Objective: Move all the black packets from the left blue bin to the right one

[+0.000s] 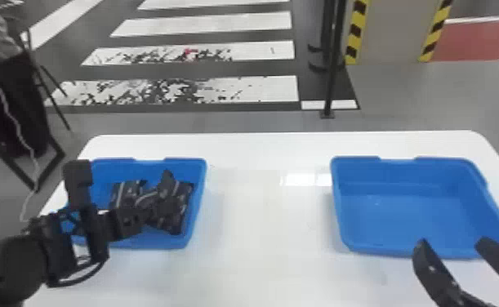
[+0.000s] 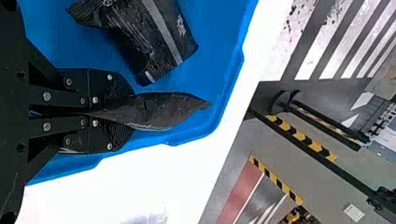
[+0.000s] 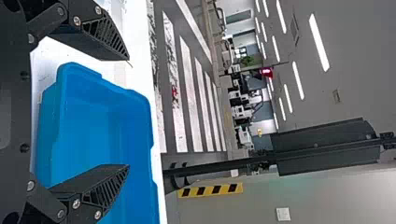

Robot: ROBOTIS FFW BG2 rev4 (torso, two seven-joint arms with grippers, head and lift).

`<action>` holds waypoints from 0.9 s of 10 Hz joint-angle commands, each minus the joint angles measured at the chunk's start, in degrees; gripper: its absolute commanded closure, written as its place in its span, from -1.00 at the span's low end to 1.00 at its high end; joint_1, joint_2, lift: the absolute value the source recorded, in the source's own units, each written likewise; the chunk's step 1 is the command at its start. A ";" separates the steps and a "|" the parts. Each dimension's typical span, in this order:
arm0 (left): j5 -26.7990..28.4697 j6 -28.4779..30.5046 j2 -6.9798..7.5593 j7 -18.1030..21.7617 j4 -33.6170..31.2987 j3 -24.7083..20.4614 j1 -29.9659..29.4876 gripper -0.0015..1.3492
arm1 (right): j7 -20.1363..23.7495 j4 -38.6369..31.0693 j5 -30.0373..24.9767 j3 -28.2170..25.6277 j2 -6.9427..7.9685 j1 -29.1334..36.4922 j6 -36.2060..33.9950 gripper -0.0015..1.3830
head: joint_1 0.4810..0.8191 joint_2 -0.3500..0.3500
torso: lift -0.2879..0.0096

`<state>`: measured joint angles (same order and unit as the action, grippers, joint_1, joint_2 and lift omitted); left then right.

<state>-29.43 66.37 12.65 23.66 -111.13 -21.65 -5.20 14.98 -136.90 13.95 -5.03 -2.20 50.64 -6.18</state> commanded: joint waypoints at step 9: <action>-20.73 4.50 -1.13 6.49 -20.00 7.14 -11.25 0.78 | 11.92 3.94 13.25 1.03 -0.44 -13.38 -16.03 -0.68 | 0.27 -0.13 | -0.10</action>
<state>-49.61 70.65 11.57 30.19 -130.92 -15.08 -16.11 26.83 -133.70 26.23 -4.03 -2.55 38.90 -19.75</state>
